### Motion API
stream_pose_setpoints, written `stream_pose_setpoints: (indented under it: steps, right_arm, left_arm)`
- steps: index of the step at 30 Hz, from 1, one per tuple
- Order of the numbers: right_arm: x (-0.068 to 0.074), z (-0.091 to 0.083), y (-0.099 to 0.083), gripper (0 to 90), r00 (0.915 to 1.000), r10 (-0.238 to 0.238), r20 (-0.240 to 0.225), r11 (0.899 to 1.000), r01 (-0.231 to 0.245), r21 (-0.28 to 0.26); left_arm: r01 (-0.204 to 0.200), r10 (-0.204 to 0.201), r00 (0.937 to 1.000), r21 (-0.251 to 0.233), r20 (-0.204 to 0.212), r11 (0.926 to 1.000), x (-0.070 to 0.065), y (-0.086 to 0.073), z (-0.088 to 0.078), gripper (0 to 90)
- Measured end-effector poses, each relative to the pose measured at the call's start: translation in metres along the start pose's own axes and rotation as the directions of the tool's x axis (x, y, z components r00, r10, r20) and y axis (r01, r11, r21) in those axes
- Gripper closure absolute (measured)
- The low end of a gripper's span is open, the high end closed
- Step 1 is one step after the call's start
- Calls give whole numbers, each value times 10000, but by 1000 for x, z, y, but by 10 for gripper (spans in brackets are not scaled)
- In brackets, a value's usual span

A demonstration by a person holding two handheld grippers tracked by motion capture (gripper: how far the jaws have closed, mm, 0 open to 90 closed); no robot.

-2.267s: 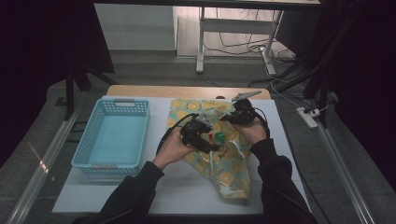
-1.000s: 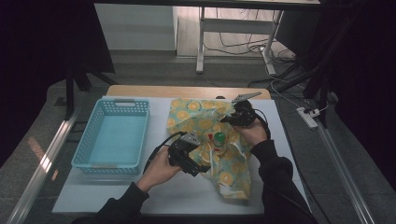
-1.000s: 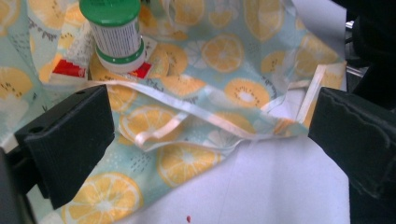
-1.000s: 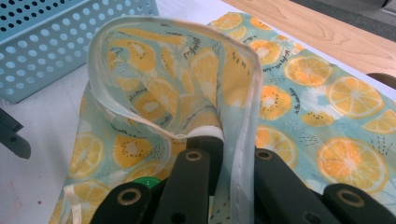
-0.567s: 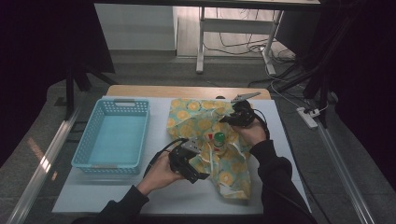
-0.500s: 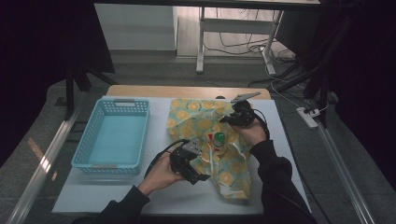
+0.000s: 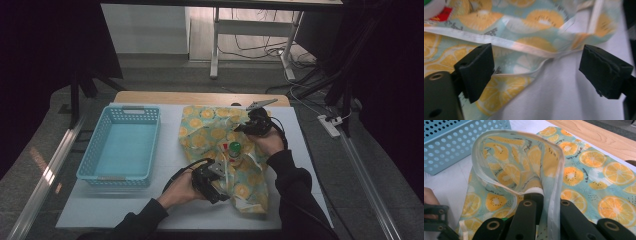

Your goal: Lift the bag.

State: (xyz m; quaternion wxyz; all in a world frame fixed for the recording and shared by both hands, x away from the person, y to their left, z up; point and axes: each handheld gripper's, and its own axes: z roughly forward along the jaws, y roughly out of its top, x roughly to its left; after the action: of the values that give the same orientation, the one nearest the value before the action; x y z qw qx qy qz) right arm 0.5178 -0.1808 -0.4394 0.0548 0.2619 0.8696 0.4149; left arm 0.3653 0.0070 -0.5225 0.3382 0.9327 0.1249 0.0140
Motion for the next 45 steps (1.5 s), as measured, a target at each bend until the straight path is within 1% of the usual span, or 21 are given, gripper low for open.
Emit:
stream_pose_setpoints:
  steps: [1,3,4,8,11,13,14,15,16,17,19,21,22,24,28,30,32,35,39,41,45]
  right_arm:
    - [0,0,0,900,10000,-1,-1,10000,1,-4]
    - [-1,1,-1,900,10000,16,8,10000,-16,3]
    - [-1,0,-1,900,10000,13,-1,10000,-13,11]
    - [-2,-1,-2,900,10000,22,20,10000,-22,-4]
    - [-2,-2,-2,900,10000,53,30,10000,-53,-11]
    - [-2,-2,-2,900,10000,36,28,10000,-36,-12]
    - [-2,-1,-2,900,10000,31,25,10000,-31,-10]
    - [-2,-1,-2,900,10000,27,20,10000,-27,-14]
    - [-1,-1,-2,899,10000,29,14,10000,-29,-7]
    - [-1,0,-2,900,10000,30,7,10000,-30,-5]
    - [-1,0,-2,900,10000,45,-4,10000,-45,-3]
    - [-1,1,-2,900,10000,47,-11,10000,-47,18]
    - [-1,1,-2,900,10000,37,-19,10000,-37,18]
    - [-2,0,-2,900,10000,65,-22,10000,-65,23]
    - [-2,-1,-3,900,9999,103,-26,9999,-103,31]
    - [-2,-2,-2,900,9999,110,-19,9999,-110,34]
    - [-2,-2,-1,900,9999,115,-29,9999,-114,35]
    - [0,-3,0,900,9999,113,-67,9999,-112,77]
    - [4,-4,4,900,9999,43,-130,9999,-42,101]
    - [5,-5,6,900,9998,47,-180,9999,-44,121]
    - [6,-7,9,900,9997,14,-235,9999,-12,122]
  left_arm:
    - [-119,120,9999,159,-85,9998,0,0,1,171]
    - [-316,339,9982,465,-491,9984,-2,-2,4,248]
    - [-223,233,9995,422,-226,9989,0,-4,3,285]
    - [-86,96,9997,422,-239,9991,2,-5,-2,516]
    - [33,-17,9996,582,-270,9983,2,-3,-2,615]
    - [103,-81,9994,673,-327,9977,1,-1,-2,734]
    - [183,-161,9994,730,-305,9972,1,0,-2,772]
    - [246,-227,9994,751,-259,9969,0,0,-2,861]
    - [267,-243,9992,813,-305,9963,0,1,-1,896]
    - [443,-419,9987,851,-299,9954,0,2,-1,897]
    - [624,-601,9978,878,-288,9942,0,3,-1,900]
    - [1139,-1123,9934,831,-227,9900,1,3,-2,900]
    - [1307,-1294,9914,791,-217,9883,3,2,-3,900]
    - [1552,-1542,9878,530,-221,9865,5,0,-6,900]
    - [2030,-2028,9791,-142,154,9791,11,0,-22,900]
    - [2117,-2113,9773,-447,149,9763,12,2,-31,900]
    - [2118,-2119,9773,-645,52,9752,12,5,-39,900]
    - [2251,-2245,9743,-925,174,9699,14,9,-50,900]
    - [2444,-2441,9696,-1191,172,9623,16,12,-60,900]
    - [2545,-2529,9670,-1341,291,9577,17,13,-65,900]
    - [2615,-2599,9651,-1622,315,9515,20,16,-76,900]
